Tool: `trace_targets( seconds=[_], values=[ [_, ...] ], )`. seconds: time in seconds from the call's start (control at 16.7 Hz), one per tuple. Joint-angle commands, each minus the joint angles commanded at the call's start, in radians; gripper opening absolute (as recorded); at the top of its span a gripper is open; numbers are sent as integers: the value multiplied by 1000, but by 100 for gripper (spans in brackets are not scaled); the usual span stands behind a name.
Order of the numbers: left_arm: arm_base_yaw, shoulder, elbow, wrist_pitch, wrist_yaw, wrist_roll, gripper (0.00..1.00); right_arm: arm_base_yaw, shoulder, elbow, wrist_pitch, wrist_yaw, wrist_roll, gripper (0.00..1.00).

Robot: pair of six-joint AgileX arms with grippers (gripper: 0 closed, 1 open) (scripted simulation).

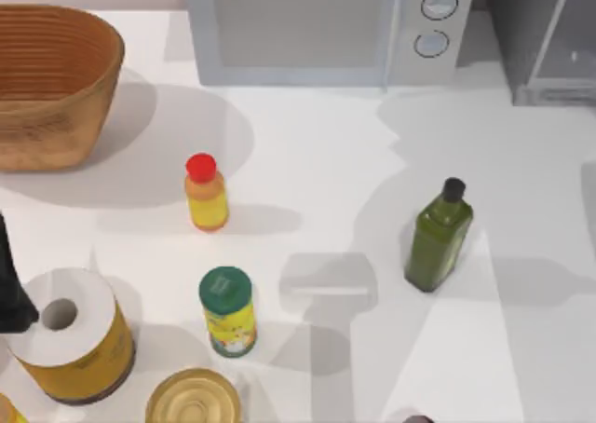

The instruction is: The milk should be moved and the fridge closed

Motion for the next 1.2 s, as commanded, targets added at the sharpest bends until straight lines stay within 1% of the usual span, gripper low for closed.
trace_targets(
  seconds=[0.54, 1.2],
  values=[
    [0, 0, 0, 0, 0, 0, 100, 0, 0, 0, 0, 0, 0, 0],
    [0, 0, 0, 0, 0, 0, 100, 0, 0, 0, 0, 0, 0, 83]
  ],
)
